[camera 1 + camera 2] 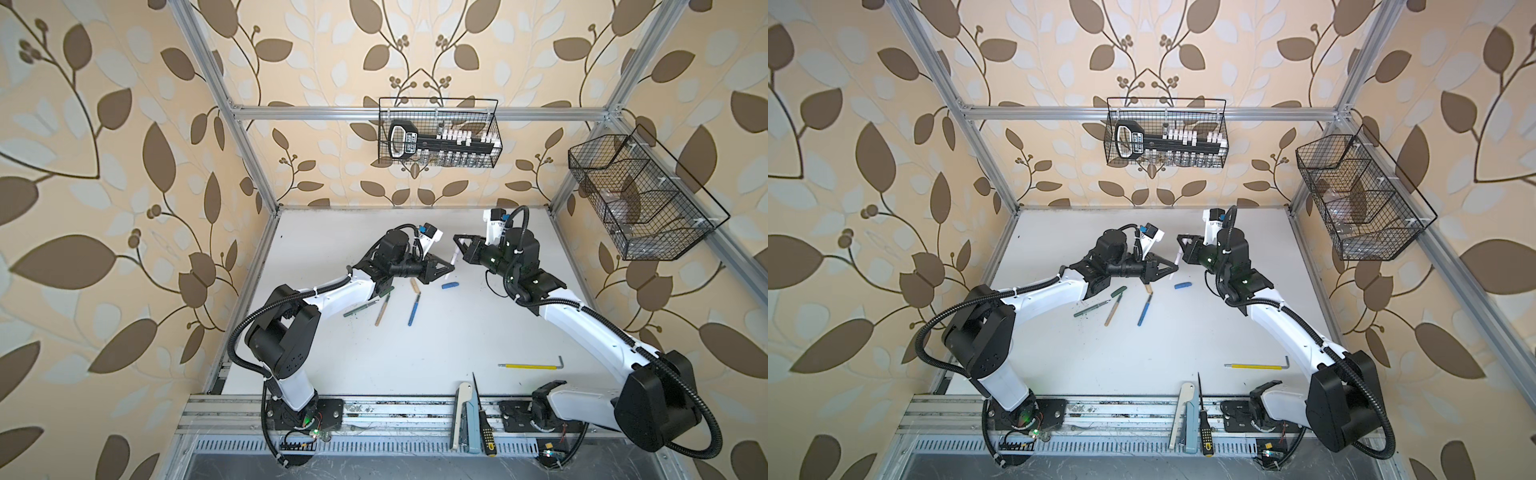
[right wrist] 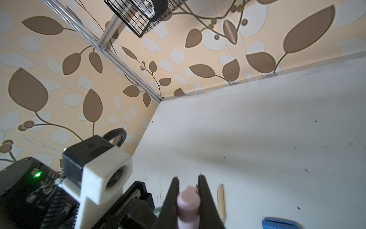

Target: Insert the pens into the pen caps

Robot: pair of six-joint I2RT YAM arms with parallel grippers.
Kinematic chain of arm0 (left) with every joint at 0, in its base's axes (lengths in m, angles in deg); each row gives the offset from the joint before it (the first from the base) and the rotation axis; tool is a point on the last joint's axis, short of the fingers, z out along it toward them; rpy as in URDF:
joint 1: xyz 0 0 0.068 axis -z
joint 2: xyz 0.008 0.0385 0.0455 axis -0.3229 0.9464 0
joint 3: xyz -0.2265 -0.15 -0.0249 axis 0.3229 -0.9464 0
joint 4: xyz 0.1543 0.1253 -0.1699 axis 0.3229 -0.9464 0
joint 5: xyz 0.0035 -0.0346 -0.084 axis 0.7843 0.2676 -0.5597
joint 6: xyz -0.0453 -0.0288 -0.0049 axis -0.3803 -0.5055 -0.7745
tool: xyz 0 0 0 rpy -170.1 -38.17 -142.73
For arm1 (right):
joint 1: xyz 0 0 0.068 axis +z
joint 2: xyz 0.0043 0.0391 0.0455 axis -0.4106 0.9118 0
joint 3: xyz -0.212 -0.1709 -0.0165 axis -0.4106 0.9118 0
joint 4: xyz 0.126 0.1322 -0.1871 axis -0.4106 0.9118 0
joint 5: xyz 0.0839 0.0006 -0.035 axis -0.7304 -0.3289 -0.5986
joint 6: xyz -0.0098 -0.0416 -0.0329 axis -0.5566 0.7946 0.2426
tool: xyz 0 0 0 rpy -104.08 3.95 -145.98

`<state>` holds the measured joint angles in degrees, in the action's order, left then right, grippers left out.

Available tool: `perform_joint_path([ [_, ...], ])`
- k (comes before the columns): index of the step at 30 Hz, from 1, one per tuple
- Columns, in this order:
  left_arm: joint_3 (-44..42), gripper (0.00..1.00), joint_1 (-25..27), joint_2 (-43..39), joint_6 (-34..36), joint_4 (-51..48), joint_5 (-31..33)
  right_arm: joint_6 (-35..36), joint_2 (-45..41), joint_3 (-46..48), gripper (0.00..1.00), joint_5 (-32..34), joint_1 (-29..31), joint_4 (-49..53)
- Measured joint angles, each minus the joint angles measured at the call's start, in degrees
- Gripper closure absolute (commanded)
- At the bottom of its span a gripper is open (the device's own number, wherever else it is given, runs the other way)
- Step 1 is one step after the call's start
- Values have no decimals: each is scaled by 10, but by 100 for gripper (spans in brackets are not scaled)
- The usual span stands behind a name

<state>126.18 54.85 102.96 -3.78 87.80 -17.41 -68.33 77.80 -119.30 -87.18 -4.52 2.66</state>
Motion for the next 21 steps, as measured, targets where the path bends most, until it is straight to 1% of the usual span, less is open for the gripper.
perform_joint_path([
  [1, -1, 98, 5, 4, -5, 4, 12, 6, 8, -8, 100, -13, -9, 14],
  [2, -2, 94, 10, 9, -10, 10, 23, 11, 15, -14, 100, -26, -19, 27],
  [4, -4, 82, 20, 22, -19, 16, 40, 19, 28, -20, 100, -51, -37, 49],
  [6, -7, 74, 31, 35, -29, 37, 60, 31, 43, -25, 100, -74, -54, 84],
  [7, -8, 65, 33, 40, -37, 53, 72, 39, 53, -25, 100, -83, -63, 106],
  [8, -9, 58, 33, 41, -40, 67, 80, 46, 65, -25, 100, -90, -70, 128],
  [10, -13, 55, 34, 42, -52, 96, 94, 59, 87, -25, 100, -98, -83, 160],
  [12, -17, 49, 34, 43, -59, 118, 107, 75, 105, -29, 100, -102, -97, 193],
  [15, -31, 43, 34, 42, -66, 130, 130, 108, 133, -56, 100, -89, -122, 251],
  [16, -40, 39, 33, 40, -64, 125, 140, 122, 146, -72, 100, -73, -130, 273],
  [17, -49, 36, 33, 36, -62, 112, 152, 135, 158, -86, 100, -58, -137, 289],
  [18, -57, 35, 33, 29, -58, 94, 163, 144, 168, -96, 100, -44, -143, 298],
  [21, -77, 33, 30, -11, -44, -6, 196, 171, 210, -116, 100, 7, -158, 324],
])
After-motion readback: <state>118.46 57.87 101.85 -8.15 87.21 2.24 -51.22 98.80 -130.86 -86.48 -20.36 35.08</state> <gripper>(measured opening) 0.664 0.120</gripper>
